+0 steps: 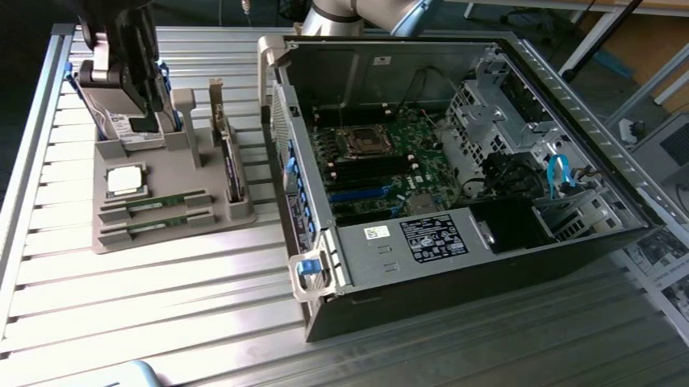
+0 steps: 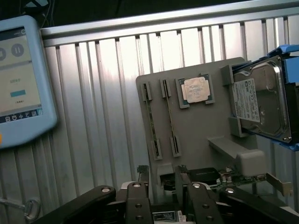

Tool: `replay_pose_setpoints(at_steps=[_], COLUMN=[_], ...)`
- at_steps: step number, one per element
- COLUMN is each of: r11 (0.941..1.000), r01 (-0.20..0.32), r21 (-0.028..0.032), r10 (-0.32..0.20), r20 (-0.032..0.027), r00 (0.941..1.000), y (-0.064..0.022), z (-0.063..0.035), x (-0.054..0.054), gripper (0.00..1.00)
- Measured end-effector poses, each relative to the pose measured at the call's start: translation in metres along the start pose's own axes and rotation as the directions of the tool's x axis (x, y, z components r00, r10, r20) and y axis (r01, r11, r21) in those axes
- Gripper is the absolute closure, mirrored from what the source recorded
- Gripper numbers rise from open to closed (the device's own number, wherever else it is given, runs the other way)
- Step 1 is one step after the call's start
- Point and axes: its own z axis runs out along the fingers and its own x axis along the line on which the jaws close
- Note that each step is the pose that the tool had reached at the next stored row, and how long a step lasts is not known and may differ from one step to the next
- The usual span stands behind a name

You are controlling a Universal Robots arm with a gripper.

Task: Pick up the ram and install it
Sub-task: 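Pick up the ram and move it above insertion slot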

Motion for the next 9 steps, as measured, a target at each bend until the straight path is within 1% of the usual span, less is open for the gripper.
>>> replay_pose_setpoints(at_steps=[9], r11=[1.0000], r01=[0.000], r21=[0.0000], r10=[0.000], r20=[-0.0001], r00=[1.0000], y=[0.0001], z=[0.0046], x=[-0.0002], gripper=[0.64])
